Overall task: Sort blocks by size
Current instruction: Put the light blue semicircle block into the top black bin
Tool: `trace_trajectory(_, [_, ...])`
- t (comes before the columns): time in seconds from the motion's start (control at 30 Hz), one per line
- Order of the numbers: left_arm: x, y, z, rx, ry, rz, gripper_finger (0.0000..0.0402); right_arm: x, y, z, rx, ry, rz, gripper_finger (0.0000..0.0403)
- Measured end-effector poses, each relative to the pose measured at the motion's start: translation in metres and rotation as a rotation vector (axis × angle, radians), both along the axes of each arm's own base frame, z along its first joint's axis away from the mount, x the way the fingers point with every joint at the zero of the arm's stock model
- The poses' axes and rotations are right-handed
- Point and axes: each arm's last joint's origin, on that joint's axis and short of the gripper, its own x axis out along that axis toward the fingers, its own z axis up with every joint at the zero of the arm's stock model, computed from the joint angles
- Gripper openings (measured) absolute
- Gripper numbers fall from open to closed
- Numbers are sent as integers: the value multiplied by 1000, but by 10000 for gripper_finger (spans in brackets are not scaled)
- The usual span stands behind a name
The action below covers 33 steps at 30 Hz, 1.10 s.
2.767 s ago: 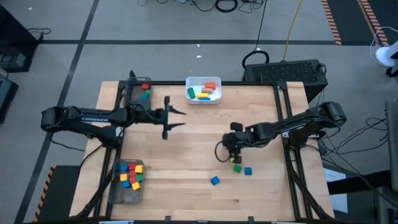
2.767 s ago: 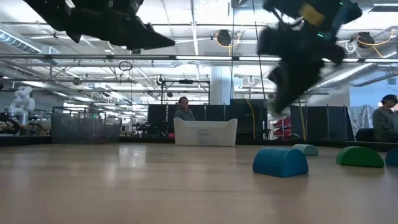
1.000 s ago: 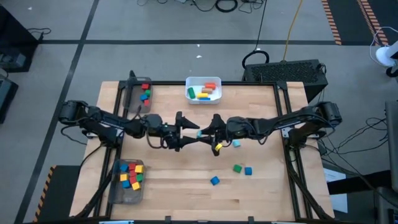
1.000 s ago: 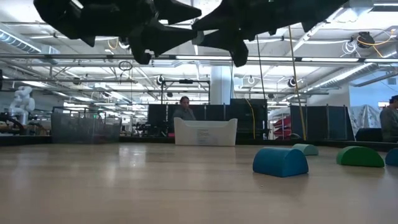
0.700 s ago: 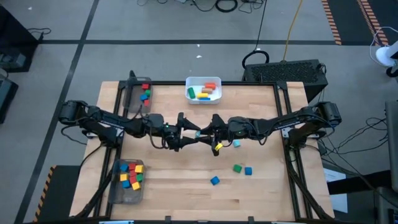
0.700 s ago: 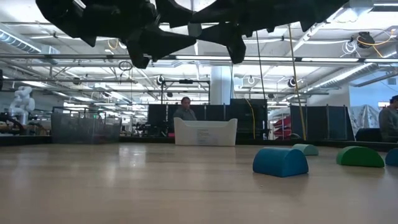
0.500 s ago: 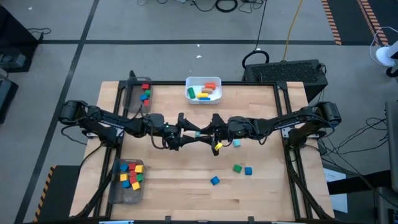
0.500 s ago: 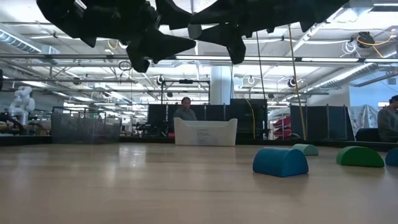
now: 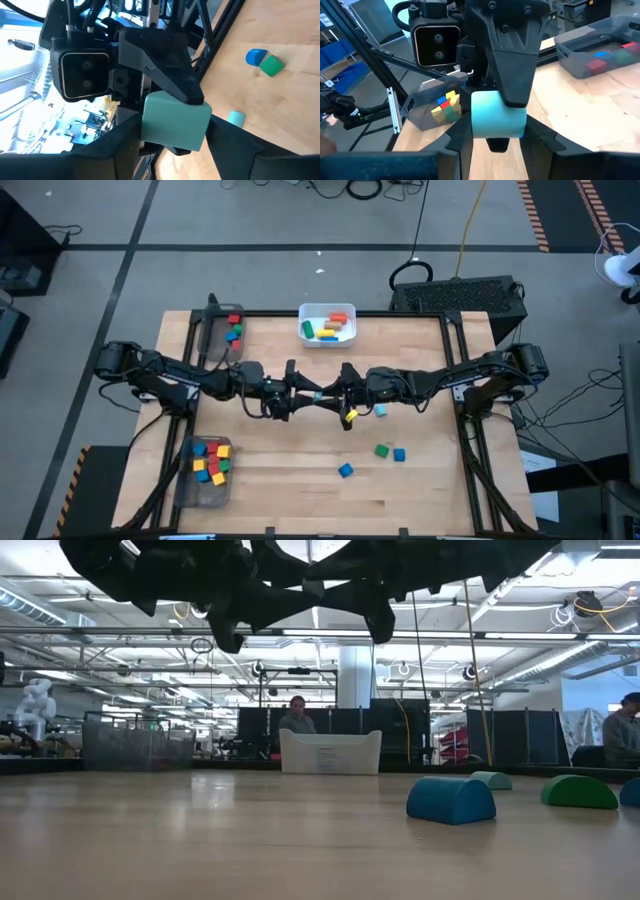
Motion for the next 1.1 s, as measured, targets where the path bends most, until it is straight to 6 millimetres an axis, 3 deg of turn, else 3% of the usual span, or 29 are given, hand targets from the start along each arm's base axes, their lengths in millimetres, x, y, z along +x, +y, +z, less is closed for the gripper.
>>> trace_trajectory(0.3, [0, 0, 0, -38, 0, 2, 173, 0, 0, 0, -12, 1, 4, 120])
trace_trajectory(0.7, [1, 6, 5, -242, -48, 219, 173, -3, -15, 4, -58, 9, -45, 198])
trace_trajectory(0.87, [-4, 11, 13, -259, -104, 372, 173, -20, -26, 15, -68, 81, -104, 206])
trace_trajectory(1.1, [-18, 34, 22, -370, -107, 605, 172, -52, -33, 16, -182, 269, -357, 199])
